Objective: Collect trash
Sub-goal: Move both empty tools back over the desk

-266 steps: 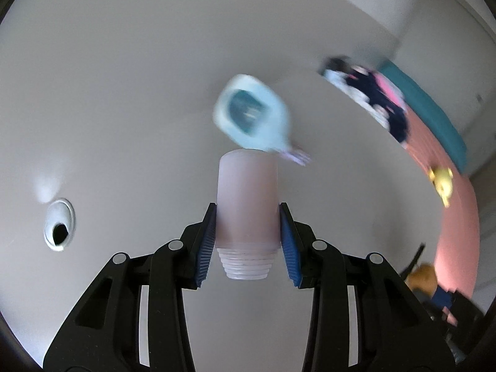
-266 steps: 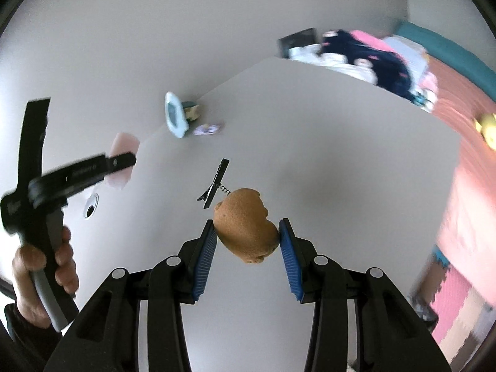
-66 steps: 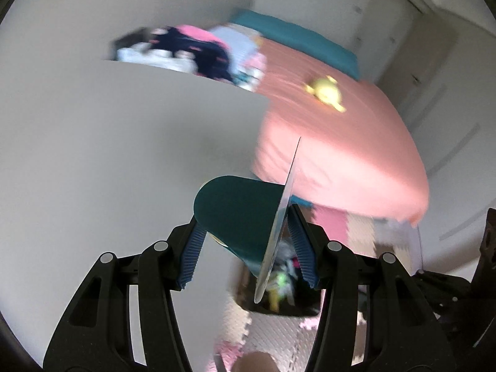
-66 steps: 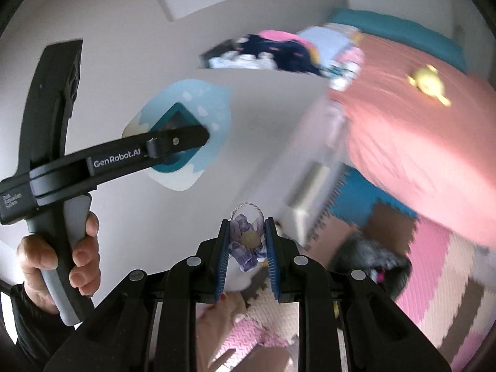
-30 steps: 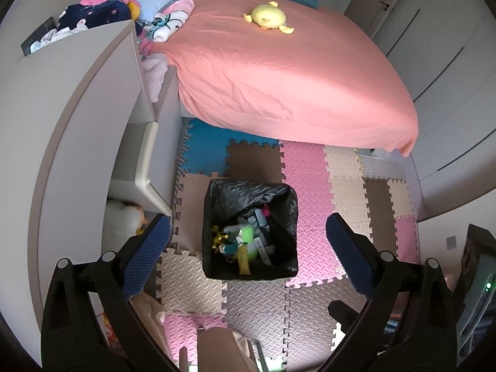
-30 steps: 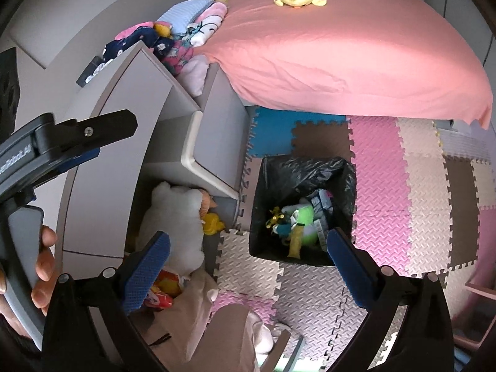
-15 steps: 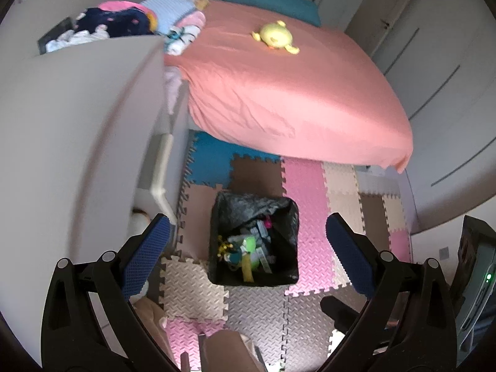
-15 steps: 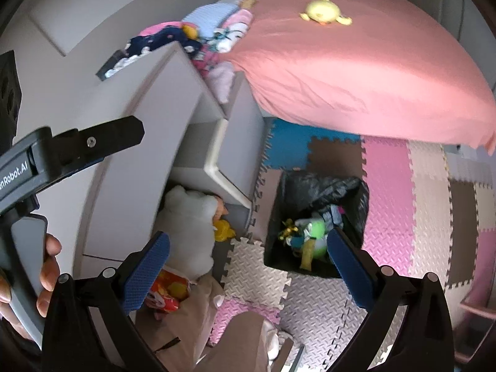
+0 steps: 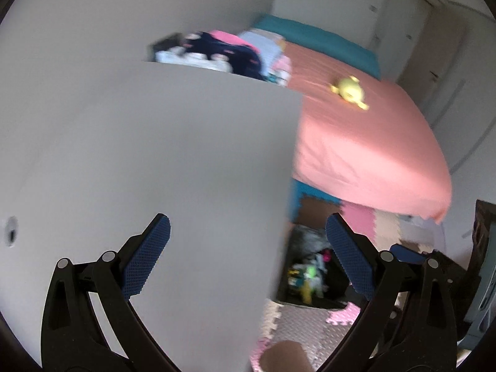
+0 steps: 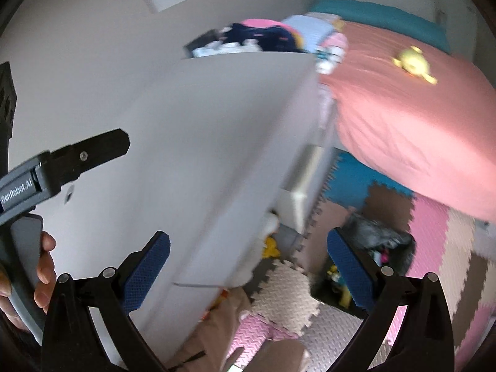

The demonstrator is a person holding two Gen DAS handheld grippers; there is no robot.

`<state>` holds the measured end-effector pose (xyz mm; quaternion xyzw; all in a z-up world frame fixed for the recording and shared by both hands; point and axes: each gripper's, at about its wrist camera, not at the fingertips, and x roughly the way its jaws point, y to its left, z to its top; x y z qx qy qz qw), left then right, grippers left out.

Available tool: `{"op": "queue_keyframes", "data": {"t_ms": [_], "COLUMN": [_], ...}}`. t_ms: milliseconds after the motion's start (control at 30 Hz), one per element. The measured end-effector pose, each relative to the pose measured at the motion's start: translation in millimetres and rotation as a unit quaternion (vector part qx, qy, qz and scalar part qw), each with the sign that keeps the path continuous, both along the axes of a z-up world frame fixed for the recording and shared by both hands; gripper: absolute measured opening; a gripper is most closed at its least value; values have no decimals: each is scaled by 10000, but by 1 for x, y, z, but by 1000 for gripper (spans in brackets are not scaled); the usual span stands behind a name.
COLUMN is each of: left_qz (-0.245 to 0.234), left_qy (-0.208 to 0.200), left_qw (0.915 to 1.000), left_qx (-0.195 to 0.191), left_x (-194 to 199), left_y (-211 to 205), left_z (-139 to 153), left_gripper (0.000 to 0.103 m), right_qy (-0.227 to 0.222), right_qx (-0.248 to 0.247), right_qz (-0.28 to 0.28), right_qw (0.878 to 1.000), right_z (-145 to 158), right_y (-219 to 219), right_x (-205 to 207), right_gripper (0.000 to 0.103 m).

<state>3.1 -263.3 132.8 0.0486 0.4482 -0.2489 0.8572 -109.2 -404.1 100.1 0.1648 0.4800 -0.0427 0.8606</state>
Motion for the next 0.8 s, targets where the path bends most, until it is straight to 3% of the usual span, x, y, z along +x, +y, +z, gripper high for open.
{"op": "queue_keyframes", "data": {"t_ms": [267,467,800], "left_qz": [1119,2045,2502], "left_qy": [-216,-136,107], "left_qw": [9934,9786,9678], "left_qx": [145,170,231], "left_x": [19,25,19], "left_y": [127,215,280], "left_z": [-5,-35,-81], "left_gripper": [97,97,97], "right_qy": [-226,-220,-58], "right_qx": [-108,-253,-336], "right_qz": [817,1420,1756], "right_qw": [9963,9893,9839], "right_z": [3,-17,-53], "right_y": [97,176,229], "right_x": [63,98,109], "right_gripper": [101,101,101]}}
